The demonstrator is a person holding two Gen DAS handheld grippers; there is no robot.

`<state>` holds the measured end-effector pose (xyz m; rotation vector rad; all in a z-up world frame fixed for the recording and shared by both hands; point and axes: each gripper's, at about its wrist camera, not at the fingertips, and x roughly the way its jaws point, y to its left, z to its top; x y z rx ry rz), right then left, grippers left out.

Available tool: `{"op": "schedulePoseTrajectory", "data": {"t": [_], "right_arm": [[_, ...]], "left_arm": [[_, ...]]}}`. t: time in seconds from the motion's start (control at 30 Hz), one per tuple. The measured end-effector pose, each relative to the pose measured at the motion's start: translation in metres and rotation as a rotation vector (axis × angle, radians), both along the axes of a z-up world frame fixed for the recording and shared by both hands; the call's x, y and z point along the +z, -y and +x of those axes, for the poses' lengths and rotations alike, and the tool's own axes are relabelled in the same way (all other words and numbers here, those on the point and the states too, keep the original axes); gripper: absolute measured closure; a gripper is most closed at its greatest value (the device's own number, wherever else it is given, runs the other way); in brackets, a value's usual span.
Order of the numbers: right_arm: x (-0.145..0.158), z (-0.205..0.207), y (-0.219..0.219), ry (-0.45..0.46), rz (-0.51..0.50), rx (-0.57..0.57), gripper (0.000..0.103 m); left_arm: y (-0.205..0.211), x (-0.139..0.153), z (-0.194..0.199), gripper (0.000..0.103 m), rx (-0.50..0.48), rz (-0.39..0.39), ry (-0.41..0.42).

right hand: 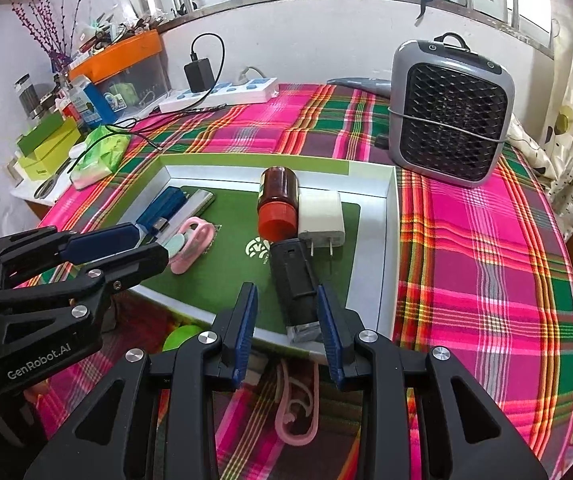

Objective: Organize rigid objects
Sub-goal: 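Move the left tool to the black round disc while the right tool reaches the green cap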

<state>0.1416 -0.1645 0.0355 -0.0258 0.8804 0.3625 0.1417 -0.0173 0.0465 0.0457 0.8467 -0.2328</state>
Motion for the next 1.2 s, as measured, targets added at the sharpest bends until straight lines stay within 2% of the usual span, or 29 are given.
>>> {"op": "schedulePoseTrajectory", "data": {"t": [0.23,0.6,0.63,0.7,0.73,0.77,0.83,1.2], "right_arm": [[0.005,-0.012,-0.001,0.016,0.013,-0.006,0.071],[0.01,-0.038,0.011,0.051,0.076,-0.03,0.07],[0.011,-0.041,0.011,0.054,0.085,-0.027,0.07],[0.01,-0.045,0.01,0.058,0.098,-0.019,0.062],[0.01,-0.047,0.009,0.06,0.103,-0.014,0.055],[0.01,-0.048,0.007,0.063,0.109,-0.008,0.053],[0.01,-0.052,0.004,0.072,0.127,0.009,0.053],[-0.003,-0.059,-0.022,0.066,0.092,0.062,0.053]], "left_arm": [[-0.008,0.004,-0.014,0.069,0.015,-0.013,0.009],[-0.044,0.003,-0.038,0.069,0.071,-0.068,0.015],[-0.046,0.003,-0.04,0.069,0.073,-0.073,0.013],[-0.051,0.001,-0.044,0.069,0.07,-0.086,0.013],[-0.054,0.0,-0.047,0.068,0.068,-0.091,0.013],[-0.057,-0.001,-0.05,0.067,0.066,-0.099,0.013],[-0.062,-0.005,-0.054,0.062,0.064,-0.11,0.008],[-0.074,-0.027,-0.059,0.061,0.065,-0.129,-0.031]]}}
